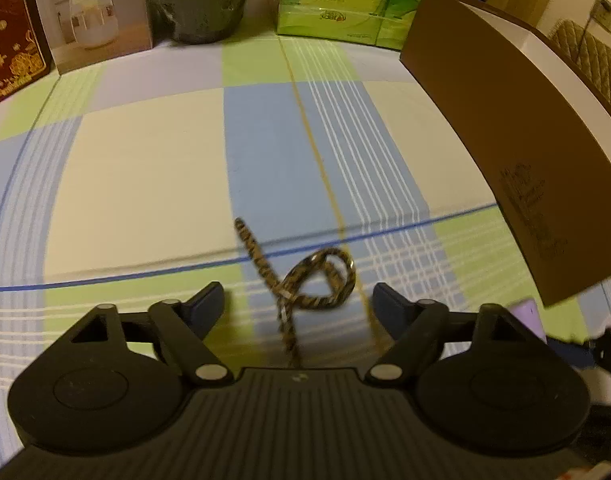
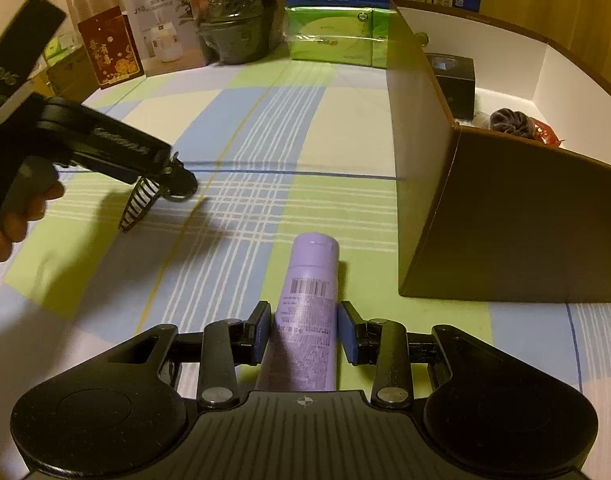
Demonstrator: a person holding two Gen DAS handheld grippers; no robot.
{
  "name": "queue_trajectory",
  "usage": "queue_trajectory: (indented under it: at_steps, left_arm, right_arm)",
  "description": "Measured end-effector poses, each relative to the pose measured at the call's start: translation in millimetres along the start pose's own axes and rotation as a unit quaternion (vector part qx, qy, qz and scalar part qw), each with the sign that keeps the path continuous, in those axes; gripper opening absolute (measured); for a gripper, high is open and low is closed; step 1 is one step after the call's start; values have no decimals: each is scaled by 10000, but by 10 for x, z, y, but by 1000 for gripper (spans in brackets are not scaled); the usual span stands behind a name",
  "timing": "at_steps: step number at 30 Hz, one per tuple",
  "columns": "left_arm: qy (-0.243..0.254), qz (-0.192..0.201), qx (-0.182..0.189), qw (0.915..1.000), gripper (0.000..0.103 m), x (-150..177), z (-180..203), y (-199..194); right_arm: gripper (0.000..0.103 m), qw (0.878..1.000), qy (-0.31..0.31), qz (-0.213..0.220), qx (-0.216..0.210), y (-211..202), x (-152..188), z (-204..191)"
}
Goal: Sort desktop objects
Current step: 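Lower the left tool onto the leopard-print hair band and grasp it, then carry the hair band with the left tool while the right tool carries the purple tube into the box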
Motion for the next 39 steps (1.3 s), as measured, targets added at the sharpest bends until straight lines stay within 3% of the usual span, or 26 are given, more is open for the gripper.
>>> queue_trajectory:
  at_steps: [3,5,7,22,26,39]
  left_arm:
    - [31,-2,-79,10000,68,-36,14,76]
    - [77,-53,-122,9999,53,-31,4,110]
    - [180,-22,-144,9997,45,-23,-4,98]
    - [148,-199,-157,9996,45,339,-113,-235]
    - [125,-215,-112,9996,38,470,-67,-320]
    - [345,-125,-320,9988,41,390,3,-201]
  right_arm:
    - [33,10000,42,6,30,12,-13,12]
    - [33,10000,65,17,36,20,-22,18]
    - [33,9999,77,35,59,33,-36,17]
    - [33,9997,-212,104,114,129,-116,-49]
    - [33,9995,-264,102,140,132,-114,-61]
    - [30,9995,-299,86,77,98,-77,-23]
Point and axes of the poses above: each gripper's, at about its wrist camera, not at the fingertips, and y roughly the way its jaws point, z to its right, x to its underside, the point moved 3 cm from there along y, roughly the way its jaws point, and after that the axes turned 14 degrees about x, right-handed, at the moved point
